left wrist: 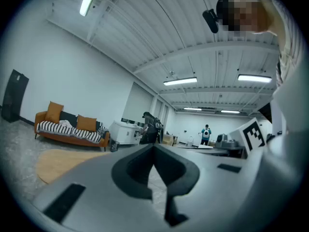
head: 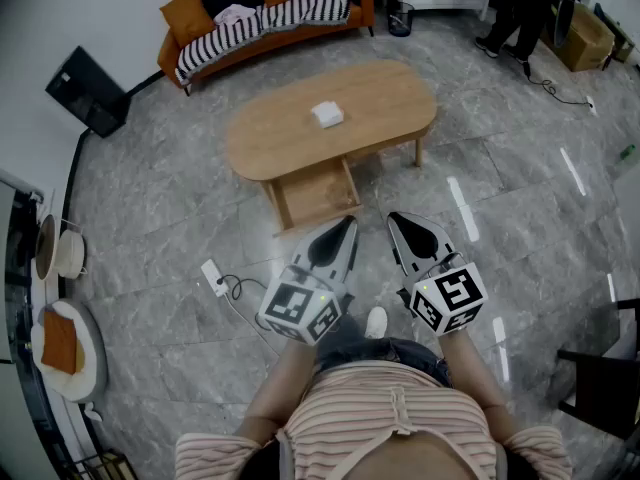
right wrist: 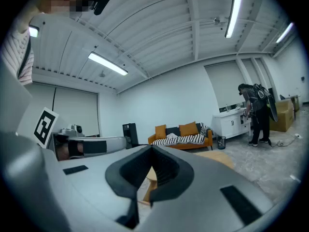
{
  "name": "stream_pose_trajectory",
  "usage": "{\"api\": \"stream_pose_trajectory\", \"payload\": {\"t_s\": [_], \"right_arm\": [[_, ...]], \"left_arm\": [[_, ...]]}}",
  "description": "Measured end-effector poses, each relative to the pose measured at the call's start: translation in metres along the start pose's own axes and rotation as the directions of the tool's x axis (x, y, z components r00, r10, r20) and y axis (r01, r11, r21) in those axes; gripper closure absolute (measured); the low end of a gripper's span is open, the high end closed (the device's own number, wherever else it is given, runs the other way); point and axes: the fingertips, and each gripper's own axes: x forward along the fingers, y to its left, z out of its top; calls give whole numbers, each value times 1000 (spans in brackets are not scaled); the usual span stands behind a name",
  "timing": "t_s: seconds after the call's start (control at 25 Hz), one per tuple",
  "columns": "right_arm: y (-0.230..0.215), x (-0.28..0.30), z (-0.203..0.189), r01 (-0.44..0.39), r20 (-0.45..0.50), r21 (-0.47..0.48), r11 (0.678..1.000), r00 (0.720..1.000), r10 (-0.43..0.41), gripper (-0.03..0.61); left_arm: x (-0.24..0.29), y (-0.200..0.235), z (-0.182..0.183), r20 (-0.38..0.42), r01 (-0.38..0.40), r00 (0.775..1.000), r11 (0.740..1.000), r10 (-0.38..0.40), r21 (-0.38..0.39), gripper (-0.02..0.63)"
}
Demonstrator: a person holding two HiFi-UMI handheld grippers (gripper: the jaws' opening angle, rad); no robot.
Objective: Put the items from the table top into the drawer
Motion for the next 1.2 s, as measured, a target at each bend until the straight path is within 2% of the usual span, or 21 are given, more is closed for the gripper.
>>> {"api": "stream_pose_trajectory", "payload": {"t_s": [0.2,0.52,0.64,0.72,0.88,1.0,1.2], "right_arm": [[4,-13,-4,7,-8,-4,1000,1000,-7,578],[6,-20,0,12,1,-40,999,1000,-12,578],[1,-26,2,-4,3,-25,1000,1000,4,578],[-2,-28,-1,-26,12,-10,1000,1000,26,578],[-2,-19,-12,-60,-10,32,998,998,60,578],[1,-6,-17,-70,-29,31,997,997,71,578],[-5,5,-13,-66,-43,21,998,997,67,578]], "left_arm": [[-12,-4,-11,-15,-22,1000,1000,21,-22,600],[-7,-10,-8,-25,1,1000,1000,0,13,600],[1,-18,-6,-19,-2,1000,1000,3,24,600],[5,-19,-11,-23,-23,999,1000,24,20,600],[-1,0,-25,-53,-84,995,996,82,-39,600],[-14,24,-30,-68,-144,988,987,139,-67,600],[-21,51,-23,-51,-209,977,975,206,-78,600]]}}
